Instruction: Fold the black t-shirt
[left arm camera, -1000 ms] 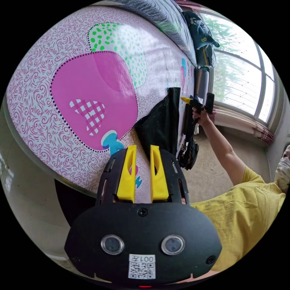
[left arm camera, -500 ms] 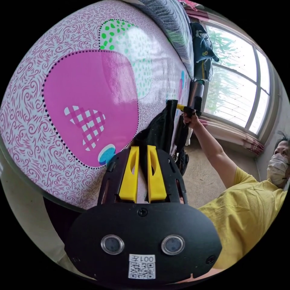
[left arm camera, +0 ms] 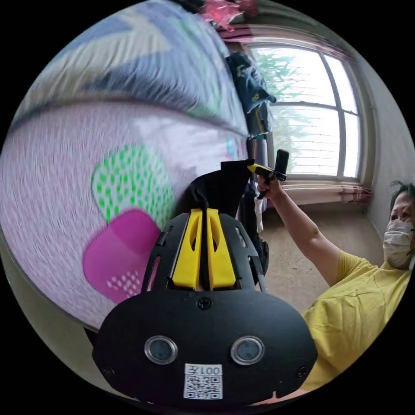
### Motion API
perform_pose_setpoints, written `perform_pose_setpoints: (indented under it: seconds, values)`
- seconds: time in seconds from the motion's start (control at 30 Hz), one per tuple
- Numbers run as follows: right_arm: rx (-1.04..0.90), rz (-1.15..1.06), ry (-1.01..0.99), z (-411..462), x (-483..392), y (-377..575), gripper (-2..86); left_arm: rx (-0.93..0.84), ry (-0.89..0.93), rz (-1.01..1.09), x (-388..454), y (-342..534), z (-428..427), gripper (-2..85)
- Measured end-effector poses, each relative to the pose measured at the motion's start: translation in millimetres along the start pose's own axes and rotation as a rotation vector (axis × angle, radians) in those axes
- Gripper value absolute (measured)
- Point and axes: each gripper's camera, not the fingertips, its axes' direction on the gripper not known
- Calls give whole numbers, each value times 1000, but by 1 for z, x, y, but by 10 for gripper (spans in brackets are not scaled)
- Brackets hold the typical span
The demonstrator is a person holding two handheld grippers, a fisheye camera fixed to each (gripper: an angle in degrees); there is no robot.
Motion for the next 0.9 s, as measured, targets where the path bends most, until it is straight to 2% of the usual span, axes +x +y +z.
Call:
perform_pose_setpoints:
  seconds: [0.07,0.2,0.4,0.5,0.6,0.73,0.83,0.9]
  values:
    - [70,-76,61,-28,-31,-17,19,53,-21,87,19,-16,-13,-12]
    - [82,-194,104,-55,-82,-21,20,108,-47,309,80,-21,-30,-13]
    - [-98,-252,56,-37,-138,50,21,-42,-6,479,144,58,8,-12]
    - [-155,-187,84,-17,-148,112,22,-172,-5,559,172,113,51,-12]
    - [-154,-22,121,8,-133,180,23,-340,-22,612,190,169,113,-12]
    - [-126,233,198,52,-100,247,25,-537,-217,662,187,236,202,-11]
    - [-57,263,214,58,-104,266,25,-614,-277,708,195,264,229,-11]
    - [-5,236,219,51,-114,270,26,-585,-285,736,209,270,229,-11]
